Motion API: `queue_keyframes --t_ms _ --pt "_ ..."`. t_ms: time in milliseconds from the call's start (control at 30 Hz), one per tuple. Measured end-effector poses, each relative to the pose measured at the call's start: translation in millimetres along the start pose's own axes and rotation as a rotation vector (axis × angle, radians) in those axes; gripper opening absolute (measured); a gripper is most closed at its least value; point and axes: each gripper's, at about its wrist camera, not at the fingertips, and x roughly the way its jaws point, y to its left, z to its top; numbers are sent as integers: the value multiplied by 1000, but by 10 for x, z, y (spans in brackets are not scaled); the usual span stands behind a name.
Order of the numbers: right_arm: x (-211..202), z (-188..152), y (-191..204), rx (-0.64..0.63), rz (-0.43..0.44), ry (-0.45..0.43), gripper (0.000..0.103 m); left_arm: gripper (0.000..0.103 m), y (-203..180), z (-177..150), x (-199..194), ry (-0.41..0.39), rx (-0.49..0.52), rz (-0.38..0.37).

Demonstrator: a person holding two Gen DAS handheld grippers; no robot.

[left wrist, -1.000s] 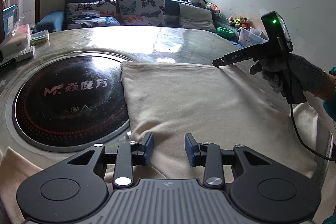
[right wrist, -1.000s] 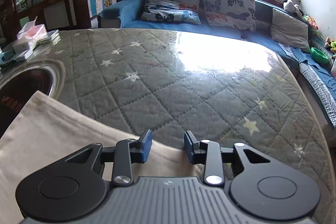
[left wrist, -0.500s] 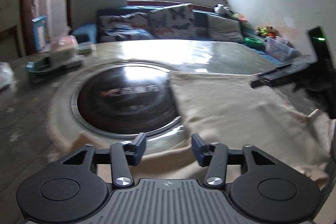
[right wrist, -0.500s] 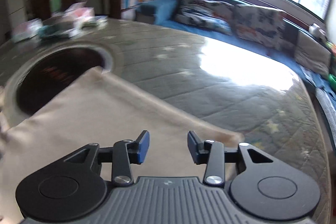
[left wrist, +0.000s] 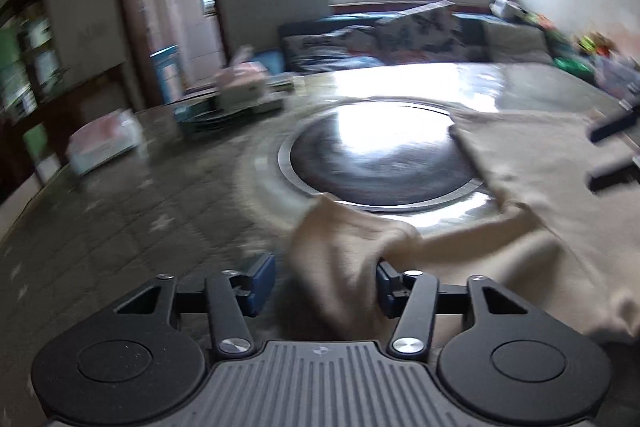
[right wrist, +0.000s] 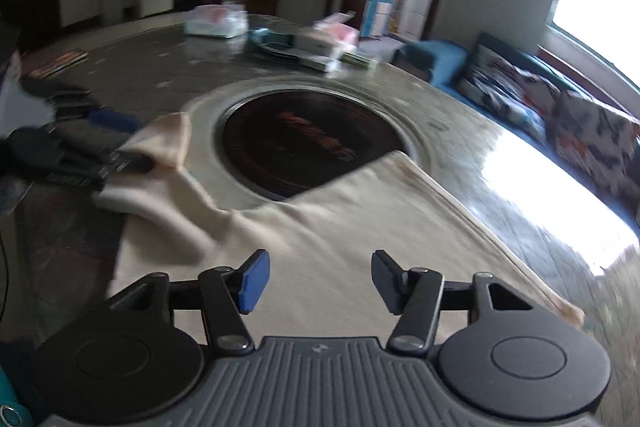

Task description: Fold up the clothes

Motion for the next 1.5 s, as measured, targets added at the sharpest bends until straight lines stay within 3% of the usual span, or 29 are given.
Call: queue_keyframes --t_ms 133,400,567,700,767,1067,1267,1500 --pt "26 70 223 -36 33 -4 60 54 331 -2 64 2 -116 52" --pt "169 128 585 -104 70 13 61 54 690 0 224 14 -200 176" --pt "229 157 654 -107 66 20 62 65 801 -49 208 16 -248 170" --pt "301 199 640 -92 46 26 64 85 677 -59 86 -18 -180 88" --pt "356 230 607 -81 25 26 75 86 576 -52 72 -29 -107 65" --pt "711 331 438 -10 -38 84 78 87 382 110 410 -17 108 121" --pt "808 365 431 -17 -62 71 84 87 321 294 672 -13 175 157" --pt "770 408 404 6 -70 46 84 88 328 403 799 3 141 156"
